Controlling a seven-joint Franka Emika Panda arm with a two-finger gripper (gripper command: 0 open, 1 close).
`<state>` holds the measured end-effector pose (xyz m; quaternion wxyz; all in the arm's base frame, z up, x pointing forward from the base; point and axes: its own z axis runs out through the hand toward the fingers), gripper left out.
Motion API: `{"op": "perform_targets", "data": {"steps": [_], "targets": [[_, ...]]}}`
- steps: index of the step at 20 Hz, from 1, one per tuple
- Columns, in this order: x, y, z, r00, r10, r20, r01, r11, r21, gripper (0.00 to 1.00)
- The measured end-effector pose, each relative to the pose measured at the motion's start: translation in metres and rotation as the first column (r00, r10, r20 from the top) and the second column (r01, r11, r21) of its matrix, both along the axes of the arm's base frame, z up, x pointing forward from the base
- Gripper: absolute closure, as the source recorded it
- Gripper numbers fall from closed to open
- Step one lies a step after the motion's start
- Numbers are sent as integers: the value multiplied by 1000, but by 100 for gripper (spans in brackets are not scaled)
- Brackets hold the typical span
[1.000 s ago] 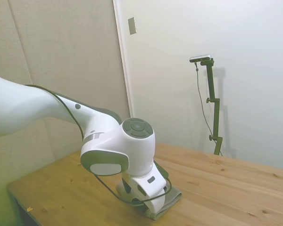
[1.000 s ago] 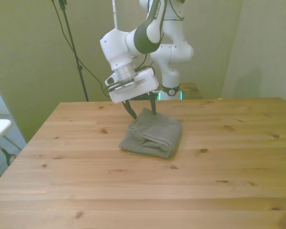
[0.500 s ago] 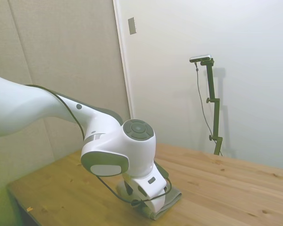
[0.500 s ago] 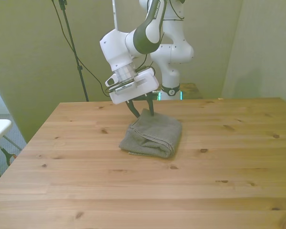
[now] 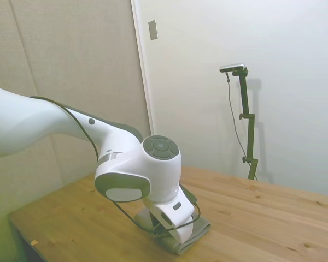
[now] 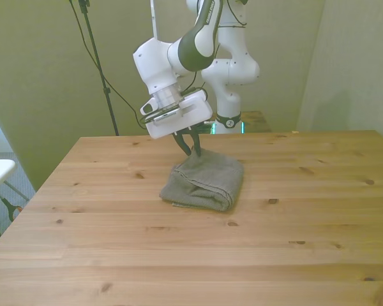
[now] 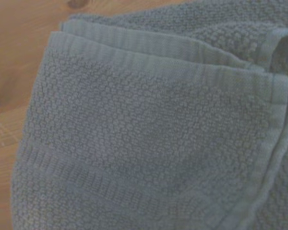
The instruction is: Unfold the towel
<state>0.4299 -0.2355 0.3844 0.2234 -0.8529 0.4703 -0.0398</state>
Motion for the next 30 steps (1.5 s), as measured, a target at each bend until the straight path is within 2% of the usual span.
{"op": "perform_targets", "data": {"steps": [6,11,17,21,29,30], "targets": [[21,20,44,996,52,66,-51,998,-25,100],[39,72,85,987,110,116,-105,993,-48,100],[61,136,109,972,194,136,-183,979,-87,100],[69,169,111,962,237,135,-223,969,-111,100],[85,212,85,947,298,117,-283,950,-130,100],[87,219,82,944,308,115,-293,947,-132,0]]}}
